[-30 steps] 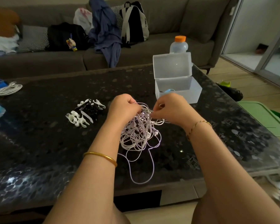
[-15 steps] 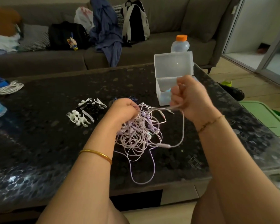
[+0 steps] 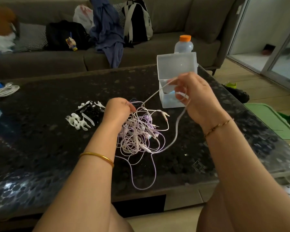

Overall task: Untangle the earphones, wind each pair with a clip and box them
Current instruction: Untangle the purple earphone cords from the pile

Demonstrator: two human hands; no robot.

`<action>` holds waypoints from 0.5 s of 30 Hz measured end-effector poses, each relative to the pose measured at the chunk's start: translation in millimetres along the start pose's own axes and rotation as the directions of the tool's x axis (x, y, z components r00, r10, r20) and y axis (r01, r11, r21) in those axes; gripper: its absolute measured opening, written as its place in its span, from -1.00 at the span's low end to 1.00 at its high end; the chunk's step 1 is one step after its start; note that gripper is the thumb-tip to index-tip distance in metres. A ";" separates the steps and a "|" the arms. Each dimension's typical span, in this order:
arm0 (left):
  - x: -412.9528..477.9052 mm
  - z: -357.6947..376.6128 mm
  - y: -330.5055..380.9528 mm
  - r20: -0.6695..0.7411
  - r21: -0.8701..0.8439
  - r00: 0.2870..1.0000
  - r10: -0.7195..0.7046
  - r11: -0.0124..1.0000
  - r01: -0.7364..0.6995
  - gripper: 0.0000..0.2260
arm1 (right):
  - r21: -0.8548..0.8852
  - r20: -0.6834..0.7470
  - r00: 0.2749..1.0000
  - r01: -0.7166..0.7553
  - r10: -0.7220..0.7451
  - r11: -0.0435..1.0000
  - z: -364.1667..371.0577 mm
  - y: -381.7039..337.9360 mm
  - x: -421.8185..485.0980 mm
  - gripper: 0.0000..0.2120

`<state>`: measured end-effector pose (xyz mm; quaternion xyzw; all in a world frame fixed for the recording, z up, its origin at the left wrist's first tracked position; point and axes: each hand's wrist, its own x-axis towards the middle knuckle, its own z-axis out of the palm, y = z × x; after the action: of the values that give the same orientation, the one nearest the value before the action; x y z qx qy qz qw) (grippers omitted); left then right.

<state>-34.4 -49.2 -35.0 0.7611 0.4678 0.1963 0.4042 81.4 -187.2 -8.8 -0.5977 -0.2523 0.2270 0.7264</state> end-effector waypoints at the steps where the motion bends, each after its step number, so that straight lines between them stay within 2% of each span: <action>1: -0.5 0.7 -0.6 -0.007 0.024 1.000 -0.002 1.000 0.002 -0.64 | 0.197 0.010 0.999 -0.053 0.052 0.979 0.8 0.4 0.8 -0.80; 2: -0.2 1.3 -1.8 -0.014 0.044 1.000 -0.003 0.999 0.004 -0.68 | 0.380 0.047 0.993 -0.117 0.107 0.918 -0.3 0.2 0.5 -0.77; 4: 1.2 1.1 -5.1 -0.045 0.099 0.999 0.003 0.995 0.001 -0.78 | 0.674 0.147 0.971 -0.239 0.190 0.699 -7.4 -0.6 0.8 -0.75; 5: 0.9 0.7 -7.0 -0.067 0.133 0.998 0.003 0.991 0.006 -0.81 | 0.726 0.176 0.959 -0.279 0.222 0.629 -10.8 -1.5 1.0 -0.75; 6: 1.1 0.9 -8.3 -0.090 0.165 0.996 0.005 0.986 0.010 -0.82 | 0.686 0.175 0.949 -0.309 0.263 0.659 -13.1 -3.2 1.3 -0.77; 7: 2.1 0.8 -8.1 -0.108 0.185 0.994 0.009 0.983 0.011 -0.83 | 0.497 0.112 0.947 -0.315 0.300 0.809 -14.5 -3.5 1.3 -0.79; 8: 3.1 0.9 -7.5 -0.110 0.192 0.994 0.010 0.981 0.011 -0.83 | 0.115 0.010 0.958 -0.285 0.286 0.952 -14.5 -2.1 0.7 -0.84; 9: 3.9 1.3 -3.8 -0.095 0.184 0.996 -0.001 0.983 0.019 -0.85 | -0.327 -0.056 0.975 -0.223 0.216 0.918 -12.6 1.2 -1.1 -0.90; 10: 4.9 2.0 -0.6 -0.069 0.159 0.997 -0.026 0.987 0.036 -0.86 | -0.614 -0.036 0.988 -0.138 0.148 0.777 -8.3 5.1 -3.2 -0.86; 11: 5.2 2.6 4.0 -0.040 0.120 0.998 -0.057 0.991 0.062 -0.88 | -0.746 0.050 0.991 -0.049 0.128 0.665 -3.6 10.7 -4.6 -0.77; 12: 4.9 3.0 8.0 -0.019 0.067 0.996 -0.089 0.994 0.090 -0.89 | -0.783 0.158 0.976 0.032 0.149 0.621 2.8 15.3 -6.2 -0.71; 13: 3.2 3.6 11.0 0.000 0.002 0.994 -0.109 0.994 0.109 -0.90 | -0.795 0.248 0.953 0.098 0.174 0.598 9.6 19.0 -8.6 -0.69; 15: -2.1 5.0 14.6 0.009 -0.120 0.992 -0.128 0.984 0.128 -0.89 | -0.811 0.322 0.929 0.170 0.183 0.560 20.3 25.0 -11.9 -0.72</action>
<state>-24.0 -56.6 -26.2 0.7039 0.5027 0.1972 0.4615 58.6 -174.9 -31.3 -0.8145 -0.4587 0.1928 0.2982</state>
